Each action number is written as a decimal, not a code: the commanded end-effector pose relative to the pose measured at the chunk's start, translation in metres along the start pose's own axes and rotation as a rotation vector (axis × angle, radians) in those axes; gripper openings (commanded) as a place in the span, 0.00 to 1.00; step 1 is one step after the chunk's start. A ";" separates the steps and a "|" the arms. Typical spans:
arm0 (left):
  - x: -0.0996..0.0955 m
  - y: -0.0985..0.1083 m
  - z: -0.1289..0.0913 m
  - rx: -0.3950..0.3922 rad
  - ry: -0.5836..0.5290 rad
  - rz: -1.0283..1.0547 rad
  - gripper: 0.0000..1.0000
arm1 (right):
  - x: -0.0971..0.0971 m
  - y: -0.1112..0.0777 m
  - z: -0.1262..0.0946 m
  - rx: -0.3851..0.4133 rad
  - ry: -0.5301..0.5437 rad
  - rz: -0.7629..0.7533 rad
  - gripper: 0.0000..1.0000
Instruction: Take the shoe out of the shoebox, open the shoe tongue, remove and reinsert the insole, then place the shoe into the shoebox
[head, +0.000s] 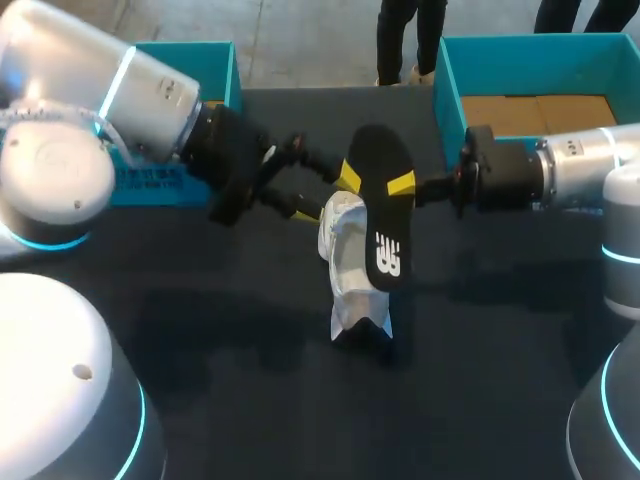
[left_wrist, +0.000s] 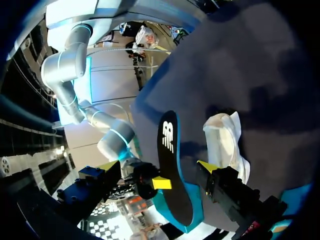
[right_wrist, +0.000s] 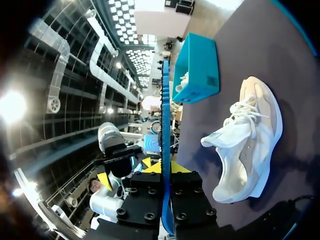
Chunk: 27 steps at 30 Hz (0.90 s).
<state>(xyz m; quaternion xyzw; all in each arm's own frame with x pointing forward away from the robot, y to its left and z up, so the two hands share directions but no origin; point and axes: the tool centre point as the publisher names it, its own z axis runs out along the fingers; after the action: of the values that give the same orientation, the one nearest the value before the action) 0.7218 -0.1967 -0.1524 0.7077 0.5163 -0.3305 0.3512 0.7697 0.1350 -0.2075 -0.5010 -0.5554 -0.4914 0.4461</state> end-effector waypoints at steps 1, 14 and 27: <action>-0.006 0.004 -0.004 0.041 0.170 -0.006 1.00 | -0.002 -0.001 0.002 0.000 0.001 -0.002 0.00; -0.005 0.005 -0.013 0.088 0.392 -0.080 1.00 | -0.009 -0.006 0.001 0.002 -0.018 -0.002 0.00; -0.006 0.011 -0.020 0.082 0.573 -0.169 1.00 | -0.013 -0.010 0.003 -0.005 -0.011 -0.004 0.00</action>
<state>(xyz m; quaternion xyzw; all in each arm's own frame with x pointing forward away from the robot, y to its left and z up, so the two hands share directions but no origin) 0.7330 -0.1818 -0.1383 0.7283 0.6224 -0.2219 0.1815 0.7630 0.1340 -0.2206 -0.5026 -0.5581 -0.4901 0.4424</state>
